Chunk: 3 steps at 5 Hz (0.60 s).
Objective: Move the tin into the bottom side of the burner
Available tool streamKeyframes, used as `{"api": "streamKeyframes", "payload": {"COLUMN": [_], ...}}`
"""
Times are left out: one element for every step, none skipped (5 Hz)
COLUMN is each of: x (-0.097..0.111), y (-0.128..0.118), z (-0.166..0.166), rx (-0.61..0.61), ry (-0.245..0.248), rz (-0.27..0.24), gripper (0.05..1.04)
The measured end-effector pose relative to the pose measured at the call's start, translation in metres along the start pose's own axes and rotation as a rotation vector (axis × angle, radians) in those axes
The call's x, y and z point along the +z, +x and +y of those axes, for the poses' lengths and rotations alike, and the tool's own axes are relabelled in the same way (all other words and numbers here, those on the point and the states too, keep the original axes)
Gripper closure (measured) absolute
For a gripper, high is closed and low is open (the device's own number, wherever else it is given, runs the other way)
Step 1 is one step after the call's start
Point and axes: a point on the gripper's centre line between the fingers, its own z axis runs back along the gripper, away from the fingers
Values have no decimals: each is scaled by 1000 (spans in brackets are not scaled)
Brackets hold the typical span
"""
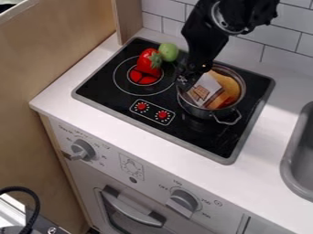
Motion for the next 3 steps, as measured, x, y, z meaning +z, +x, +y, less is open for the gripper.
{"api": "streamKeyframes", "payload": {"x": [-7, -5, 3], "y": [-3, -4, -4], "z": [4, 7, 5], "rx": [-14, -25, -23], "ry": [29, 58, 67], "rz": [-7, -21, -24], "gripper": [84, 84, 84]}}
